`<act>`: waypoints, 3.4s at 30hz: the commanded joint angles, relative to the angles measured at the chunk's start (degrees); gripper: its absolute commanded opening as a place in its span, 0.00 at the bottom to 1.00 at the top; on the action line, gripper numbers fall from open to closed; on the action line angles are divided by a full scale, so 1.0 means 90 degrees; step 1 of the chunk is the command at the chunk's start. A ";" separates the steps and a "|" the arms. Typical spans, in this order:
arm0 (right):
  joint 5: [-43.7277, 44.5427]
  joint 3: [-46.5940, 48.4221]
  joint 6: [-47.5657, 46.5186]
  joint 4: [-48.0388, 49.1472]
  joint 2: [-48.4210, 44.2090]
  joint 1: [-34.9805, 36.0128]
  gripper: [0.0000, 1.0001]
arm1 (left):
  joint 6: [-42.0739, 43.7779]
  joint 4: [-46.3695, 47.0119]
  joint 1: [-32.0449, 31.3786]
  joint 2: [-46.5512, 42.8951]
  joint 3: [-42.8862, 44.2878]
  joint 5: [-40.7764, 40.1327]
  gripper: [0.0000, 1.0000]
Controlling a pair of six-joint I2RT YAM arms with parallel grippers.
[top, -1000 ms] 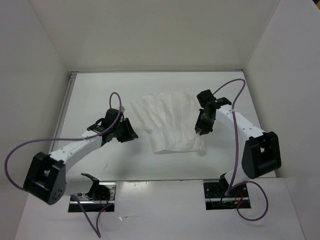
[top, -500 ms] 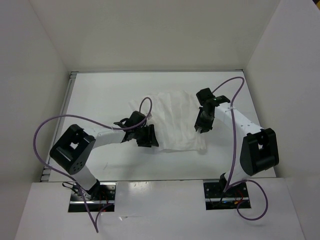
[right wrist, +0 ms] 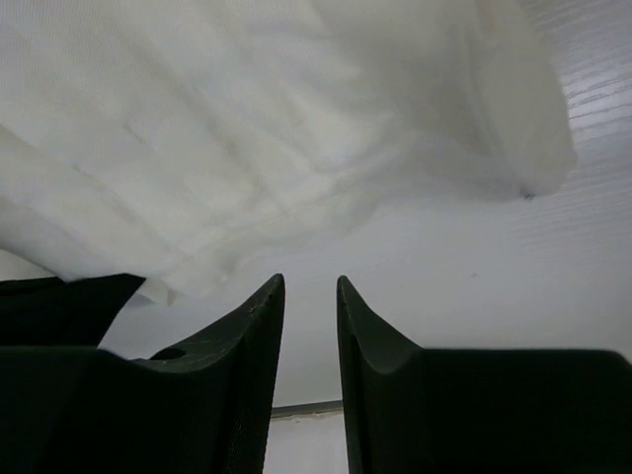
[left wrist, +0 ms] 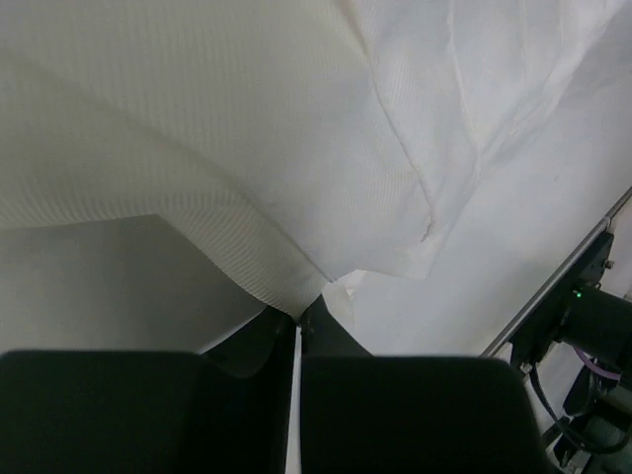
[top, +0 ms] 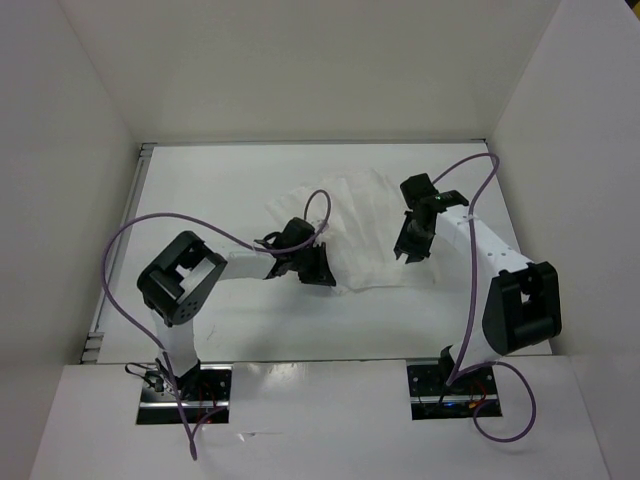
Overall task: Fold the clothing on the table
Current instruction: Flatten the skirt out
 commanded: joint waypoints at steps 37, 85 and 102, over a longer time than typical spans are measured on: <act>0.0612 0.0487 -0.0445 -0.0844 0.0657 0.1702 0.44 | 0.0422 -0.2690 0.0523 -0.1353 -0.0062 -0.1767 0.00; -0.4152 0.0619 -0.0045 0.2045 -0.0386 0.1373 0.00 | -0.0398 -0.2924 0.2603 -0.3901 -0.0658 -0.2012 0.99; -0.2670 -0.1828 -0.0074 0.0590 -0.0213 -0.0544 0.00 | -0.0154 -0.2290 0.2057 -0.2691 -0.0863 -0.1406 0.37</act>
